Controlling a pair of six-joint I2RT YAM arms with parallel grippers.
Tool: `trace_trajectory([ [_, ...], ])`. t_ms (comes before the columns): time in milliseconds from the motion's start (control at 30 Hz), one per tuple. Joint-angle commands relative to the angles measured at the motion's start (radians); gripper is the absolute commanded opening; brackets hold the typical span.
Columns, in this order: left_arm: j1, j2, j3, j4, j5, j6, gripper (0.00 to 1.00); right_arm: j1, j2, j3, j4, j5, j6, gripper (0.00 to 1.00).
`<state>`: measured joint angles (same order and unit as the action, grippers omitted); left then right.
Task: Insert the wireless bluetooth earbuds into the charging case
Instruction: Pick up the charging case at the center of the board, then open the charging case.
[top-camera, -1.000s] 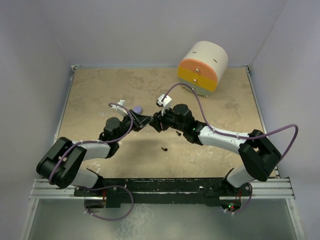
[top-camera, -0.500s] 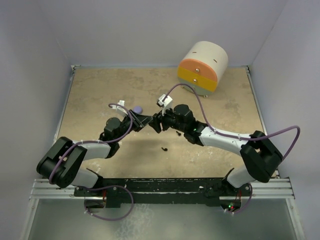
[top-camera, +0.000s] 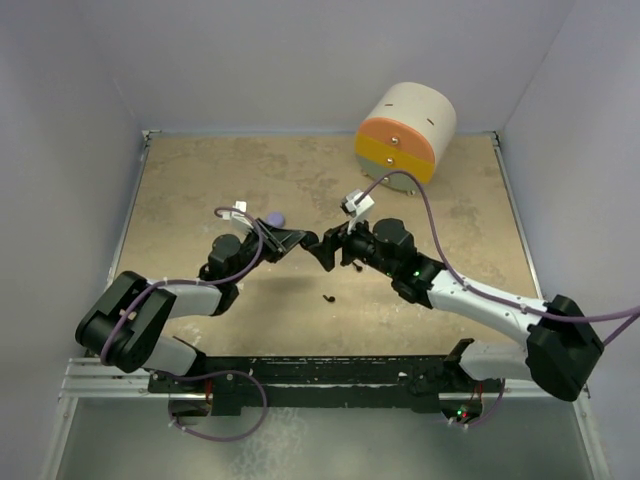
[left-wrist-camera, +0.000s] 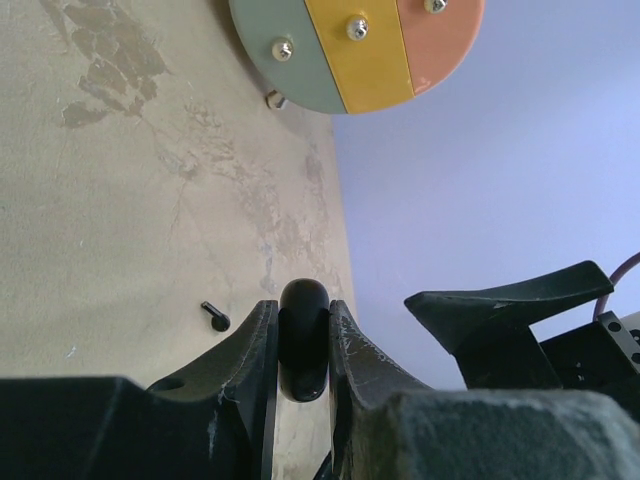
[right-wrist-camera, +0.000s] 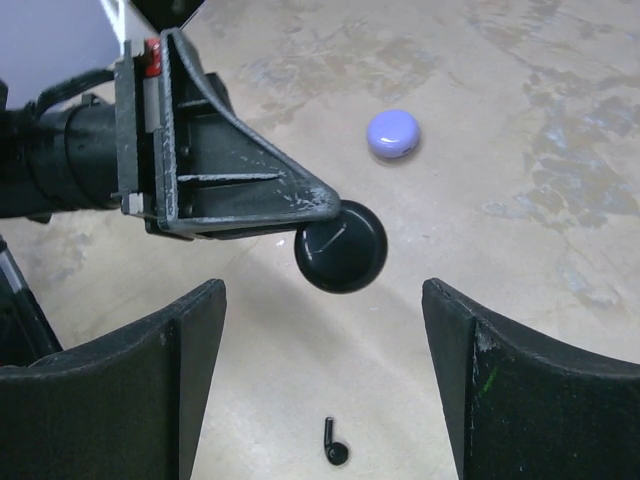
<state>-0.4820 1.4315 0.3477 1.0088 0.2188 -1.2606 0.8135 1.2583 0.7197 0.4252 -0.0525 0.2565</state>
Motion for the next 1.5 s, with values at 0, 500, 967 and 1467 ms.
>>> trace_trajectory([
  [0,0.008,-0.005,0.023,0.065,-0.005,-0.019,0.00,0.001,-0.059,0.003,-0.062,0.122,0.099,0.81],
  [500,0.008,-0.002,0.014,0.101,0.006,-0.052,0.00,-0.010,-0.007,0.042,-0.125,0.289,0.193,0.82],
  [967,0.008,0.009,0.000,0.141,0.034,-0.073,0.00,-0.015,0.094,0.123,-0.114,0.301,0.187,0.82],
  [1467,0.009,0.021,-0.006,0.244,0.028,-0.174,0.00,-0.029,0.193,0.124,-0.057,0.293,0.198,0.82],
])
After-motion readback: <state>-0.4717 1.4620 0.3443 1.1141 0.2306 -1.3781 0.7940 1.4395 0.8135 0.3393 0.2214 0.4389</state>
